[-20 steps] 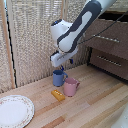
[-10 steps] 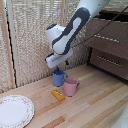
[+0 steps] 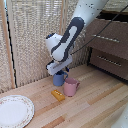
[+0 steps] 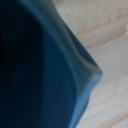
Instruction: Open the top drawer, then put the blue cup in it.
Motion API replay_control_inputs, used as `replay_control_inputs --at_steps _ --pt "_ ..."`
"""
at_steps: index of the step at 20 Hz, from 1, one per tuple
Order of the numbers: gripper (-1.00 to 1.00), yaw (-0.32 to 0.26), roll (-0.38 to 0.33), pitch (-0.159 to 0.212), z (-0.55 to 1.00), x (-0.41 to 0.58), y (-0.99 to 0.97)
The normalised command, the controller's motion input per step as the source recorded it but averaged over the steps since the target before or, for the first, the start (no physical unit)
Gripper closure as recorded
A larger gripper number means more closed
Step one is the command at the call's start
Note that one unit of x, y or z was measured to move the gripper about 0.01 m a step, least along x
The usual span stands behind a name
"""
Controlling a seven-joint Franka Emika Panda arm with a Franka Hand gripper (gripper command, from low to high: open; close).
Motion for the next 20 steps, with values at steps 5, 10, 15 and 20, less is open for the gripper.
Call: replay_control_inputs --at_steps 5,10,15,20 --pt "1.0 0.102 0.042 0.077 -0.27 -0.157 -0.04" --pt "1.0 0.044 0.016 0.044 -0.17 -0.246 -0.08" --pt "1.0 -0.015 -0.002 -0.065 -0.05 -0.277 0.05" --pt "1.0 -0.146 0.002 -0.077 0.01 -0.466 0.08"
